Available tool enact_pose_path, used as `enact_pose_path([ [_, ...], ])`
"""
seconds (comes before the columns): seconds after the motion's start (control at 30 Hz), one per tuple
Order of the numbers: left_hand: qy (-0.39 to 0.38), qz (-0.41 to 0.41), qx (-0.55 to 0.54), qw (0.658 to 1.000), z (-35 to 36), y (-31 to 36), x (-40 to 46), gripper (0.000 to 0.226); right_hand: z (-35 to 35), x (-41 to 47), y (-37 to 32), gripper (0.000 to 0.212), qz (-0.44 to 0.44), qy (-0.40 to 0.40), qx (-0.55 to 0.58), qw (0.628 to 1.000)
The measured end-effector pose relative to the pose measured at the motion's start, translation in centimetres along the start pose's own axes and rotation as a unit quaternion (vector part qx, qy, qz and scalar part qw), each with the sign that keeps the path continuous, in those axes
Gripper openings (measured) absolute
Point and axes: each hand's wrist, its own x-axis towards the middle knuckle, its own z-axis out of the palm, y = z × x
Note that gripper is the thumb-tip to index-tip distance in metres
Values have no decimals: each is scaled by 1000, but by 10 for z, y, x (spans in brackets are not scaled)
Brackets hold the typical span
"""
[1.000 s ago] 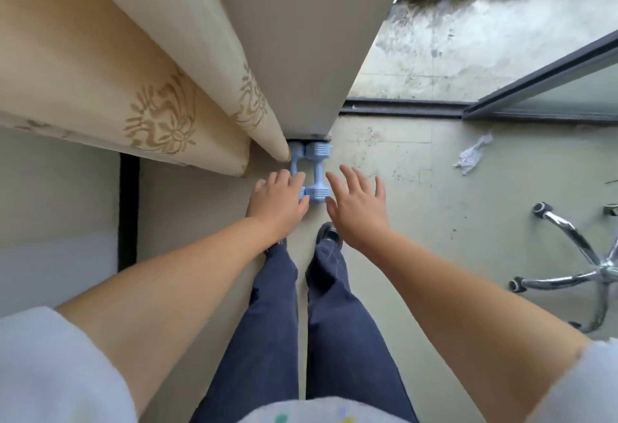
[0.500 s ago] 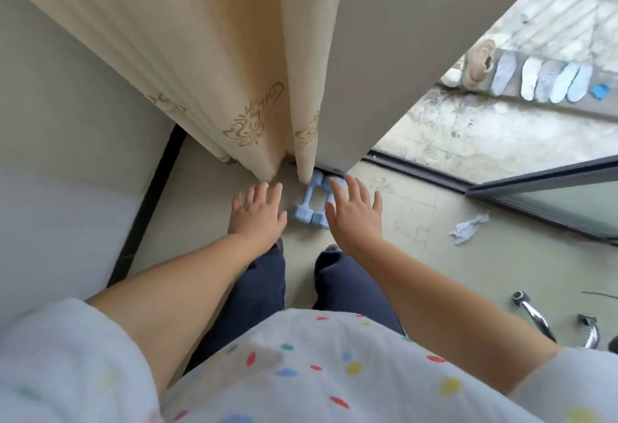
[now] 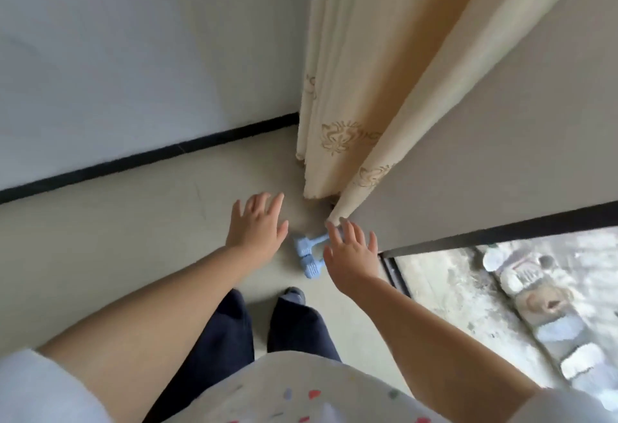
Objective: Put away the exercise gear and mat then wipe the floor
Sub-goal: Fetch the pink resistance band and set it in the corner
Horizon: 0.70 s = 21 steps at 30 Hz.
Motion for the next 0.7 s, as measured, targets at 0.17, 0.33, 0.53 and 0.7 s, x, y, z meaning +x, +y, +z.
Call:
enact_pose_path([
  [0.17,53,-203,-68,975,-2,-78,-73,55,3,-2,-77,53,-148,6,-79,986],
  [0.33,66,-377,-99,919,38,-132,-211,55,30,-42,-160,51,-294,5,-150,944],
  [0.53,61,-520,-109,845,106,-141,-417,54,105,-152,-237,52,-417,-6,-221,882],
  [0.7,64,-611,-138,777,147,-117,-587,55,180,-284,-299,52,-514,-29,-258,818],
])
